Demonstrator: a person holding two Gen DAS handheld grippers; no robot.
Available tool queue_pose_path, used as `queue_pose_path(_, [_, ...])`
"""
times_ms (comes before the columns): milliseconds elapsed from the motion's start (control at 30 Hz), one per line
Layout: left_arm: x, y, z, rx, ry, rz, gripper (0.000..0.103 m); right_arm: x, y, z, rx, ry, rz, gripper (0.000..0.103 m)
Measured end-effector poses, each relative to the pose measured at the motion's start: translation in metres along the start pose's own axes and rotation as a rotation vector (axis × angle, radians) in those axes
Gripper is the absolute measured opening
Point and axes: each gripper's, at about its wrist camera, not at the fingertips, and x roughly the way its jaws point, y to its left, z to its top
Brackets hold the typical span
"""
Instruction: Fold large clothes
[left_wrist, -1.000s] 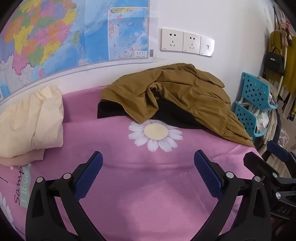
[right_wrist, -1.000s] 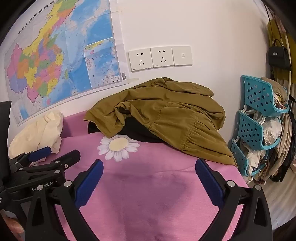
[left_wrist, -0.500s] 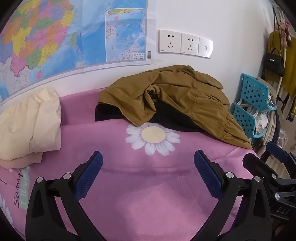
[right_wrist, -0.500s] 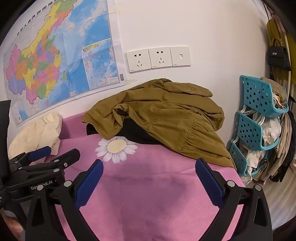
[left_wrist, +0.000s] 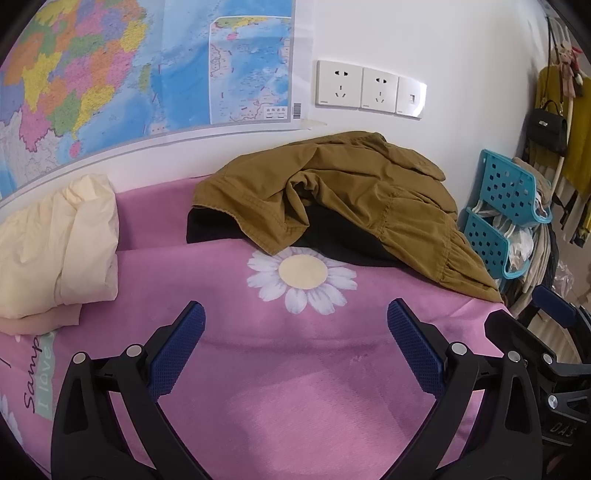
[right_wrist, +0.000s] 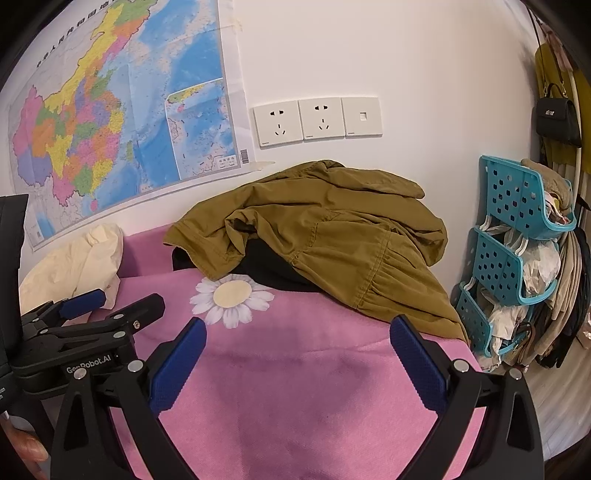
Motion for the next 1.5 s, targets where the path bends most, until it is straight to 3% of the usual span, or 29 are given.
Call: queue_pose_path(1500, [0.018,0.002,0.006,-0.013,0.031,0.002,0.098,0.012,0.001,0.005,0.0,0.003,0.008,0.097])
